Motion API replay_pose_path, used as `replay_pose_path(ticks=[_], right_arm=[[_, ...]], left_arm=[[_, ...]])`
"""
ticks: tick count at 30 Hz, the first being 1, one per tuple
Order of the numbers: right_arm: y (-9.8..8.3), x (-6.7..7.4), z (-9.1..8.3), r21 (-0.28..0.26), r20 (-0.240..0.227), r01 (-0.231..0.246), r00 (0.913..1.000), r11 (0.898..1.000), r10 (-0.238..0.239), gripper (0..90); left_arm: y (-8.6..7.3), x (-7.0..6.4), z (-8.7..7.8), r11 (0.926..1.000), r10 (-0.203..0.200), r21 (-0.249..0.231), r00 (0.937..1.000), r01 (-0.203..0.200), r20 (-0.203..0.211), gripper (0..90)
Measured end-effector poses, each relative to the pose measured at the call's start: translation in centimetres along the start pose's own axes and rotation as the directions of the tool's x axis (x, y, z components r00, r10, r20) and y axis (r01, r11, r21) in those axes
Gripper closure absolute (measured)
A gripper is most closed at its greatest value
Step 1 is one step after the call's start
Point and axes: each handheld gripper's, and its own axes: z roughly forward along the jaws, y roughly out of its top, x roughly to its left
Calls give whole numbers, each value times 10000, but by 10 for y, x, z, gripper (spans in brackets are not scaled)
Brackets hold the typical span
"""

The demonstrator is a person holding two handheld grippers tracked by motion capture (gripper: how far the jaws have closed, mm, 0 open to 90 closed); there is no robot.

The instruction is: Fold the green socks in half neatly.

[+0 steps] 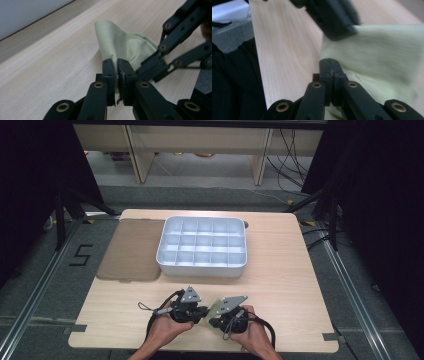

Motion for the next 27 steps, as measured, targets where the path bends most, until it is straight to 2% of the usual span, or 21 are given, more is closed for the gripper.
replay_pose_path(ticks=[2,3,5,6,7,8,9,10,11,12,14,17,18,20,21,22,23,27], right_arm=[[0,-6,-9,-329,269,-343,9990,9989,352,900],[0,-10,-13,-504,475,-490,9976,9975,514,900],[0,-20,-16,-551,912,-617,9936,9966,666,900],[0,-24,-15,-472,1152,-678,9907,9966,729,900],[-1,-29,-11,-605,1296,-729,9883,9955,802,900],[-2,-32,-10,-457,1339,-830,9870,9955,884,900],[-3,-35,-7,-435,1444,-862,9853,9953,916,900],[-3,-36,-6,-364,1412,-871,9858,9955,914,900],[-3,-36,-6,-356,1395,-857,9861,9957,898,900],[-2,-36,-8,-226,1388,-702,9877,9973,726,900],[-4,-37,-10,-377,1729,-805,9812,9960,859,900],[-5,-38,-19,-578,1662,-968,9805,9936,1051,900],[-7,-38,-23,-712,1673,-837,9814,9939,946,900],[-8,-35,-30,-675,1413,-1007,9839,9926,1095,900],[-9,-32,-32,-663,1408,-1157,9822,9911,1241,900],[-11,-31,-32,-789,1339,-1024,9846,9916,1124,900],[-11,-30,-33,-676,1267,-935,9867,9933,1015,900],[-12,-30,-34,-665,1311,-972,9858,9930,1053,900]], left_arm=[[-2,-7,-3,9963,-815,271,9964,822,-237,838],[-1,-6,-4,9970,-675,359,9976,679,-146,839],[-1,-7,-4,9973,-672,297,9975,678,-205,838],[-1,-8,-3,9972,-666,327,9974,675,-275,838],[-1,-8,-4,9981,-470,379,9984,483,-321,838],[-1,-10,-3,9978,-553,339,9978,565,-357,838],[-1,-10,-3,9983,-389,431,9987,403,-339,838],[-1,-11,-2,9980,-508,350,9981,520,-347,838],[-1,-11,-3,9984,-315,454,9985,336,-445,838],[0,-11,-3,9986,-285,428,9990,300,-335,838],[0,-11,-5,9986,-258,456,9985,280,-480,838],[0,-11,-6,9989,-220,398,9990,236,-384,838],[1,-11,-6,9989,-215,400,9990,230,-390,837],[1,-12,-6,9990,-215,385,9990,231,-401,838],[1,-12,-6,9990,-216,390,9990,232,-403,837],[1,-12,-6,9990,-196,388,9990,212,-400,837],[1,-13,-6,9991,-224,359,9989,239,-403,837],[1,-14,-7,9990,-254,352,9987,270,-431,837]])
